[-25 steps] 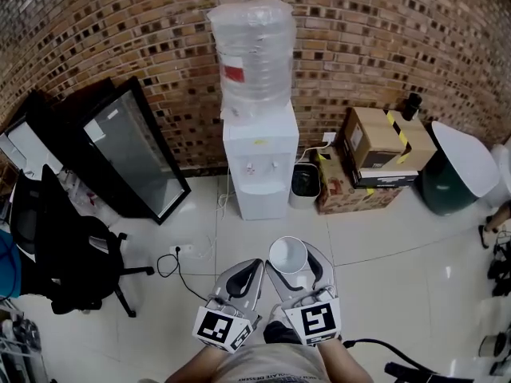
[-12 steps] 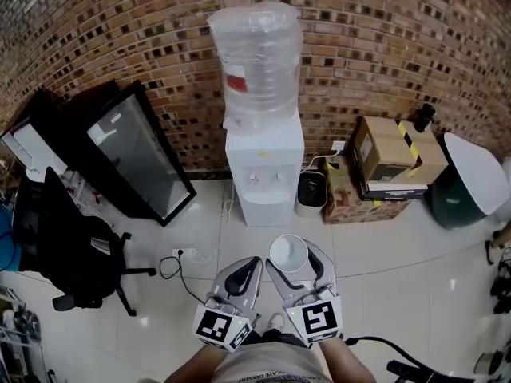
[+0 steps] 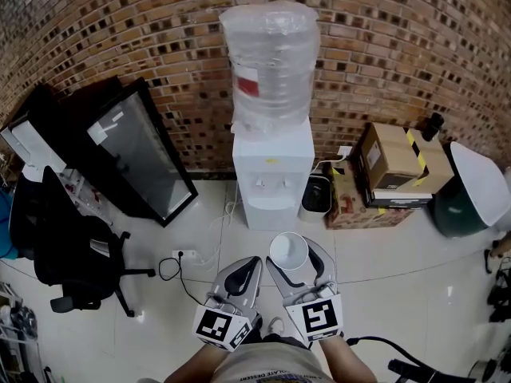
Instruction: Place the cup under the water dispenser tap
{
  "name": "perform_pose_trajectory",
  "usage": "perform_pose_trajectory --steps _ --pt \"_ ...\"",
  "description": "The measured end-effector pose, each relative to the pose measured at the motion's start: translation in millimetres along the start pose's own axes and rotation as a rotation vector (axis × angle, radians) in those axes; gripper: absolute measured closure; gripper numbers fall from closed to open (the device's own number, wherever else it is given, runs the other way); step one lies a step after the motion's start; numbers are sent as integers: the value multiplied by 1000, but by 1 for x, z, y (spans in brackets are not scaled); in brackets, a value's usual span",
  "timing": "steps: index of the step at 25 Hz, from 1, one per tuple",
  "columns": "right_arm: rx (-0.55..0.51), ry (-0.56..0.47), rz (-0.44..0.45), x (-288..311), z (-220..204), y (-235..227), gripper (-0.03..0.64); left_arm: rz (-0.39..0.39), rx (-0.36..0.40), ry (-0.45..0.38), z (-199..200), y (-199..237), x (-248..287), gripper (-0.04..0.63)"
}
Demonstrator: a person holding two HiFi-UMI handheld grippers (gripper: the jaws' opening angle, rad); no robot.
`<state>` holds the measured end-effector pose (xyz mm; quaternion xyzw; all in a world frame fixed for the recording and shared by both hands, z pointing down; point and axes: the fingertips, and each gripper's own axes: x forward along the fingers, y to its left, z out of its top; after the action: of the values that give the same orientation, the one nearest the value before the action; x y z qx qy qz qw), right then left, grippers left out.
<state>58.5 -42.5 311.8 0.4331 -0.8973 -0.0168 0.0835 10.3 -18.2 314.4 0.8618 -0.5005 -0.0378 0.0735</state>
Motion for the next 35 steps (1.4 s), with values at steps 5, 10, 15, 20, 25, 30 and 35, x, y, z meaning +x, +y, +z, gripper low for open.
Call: perform_pose_trajectory --steps 5,10,15,20,25,30,35 --pt "-7 19 -11 34 1 -7 293 -18 -15 -6 4 27 19 606" --pt "-18 34 -25 69 4 -10 293 -39 -38 -9 4 58 36 606" --pt "-27 55 -37 100 3 -13 293 -39 -56 -15 11 87 50 606" --pt "-33 73 -46 124 0 -12 293 -43 -79 -13 8 110 60 606" --pt "-37 92 -67 139 -3 -13 293 -55 -99 -11 0 127 69 606" --pt "-30 117 -82 153 -10 -19 293 -46 -103 -8 -3 143 80 606" --pt "-45 131 -91 166 -17 -28 293 -31 -104 -4 -7 157 91 605"
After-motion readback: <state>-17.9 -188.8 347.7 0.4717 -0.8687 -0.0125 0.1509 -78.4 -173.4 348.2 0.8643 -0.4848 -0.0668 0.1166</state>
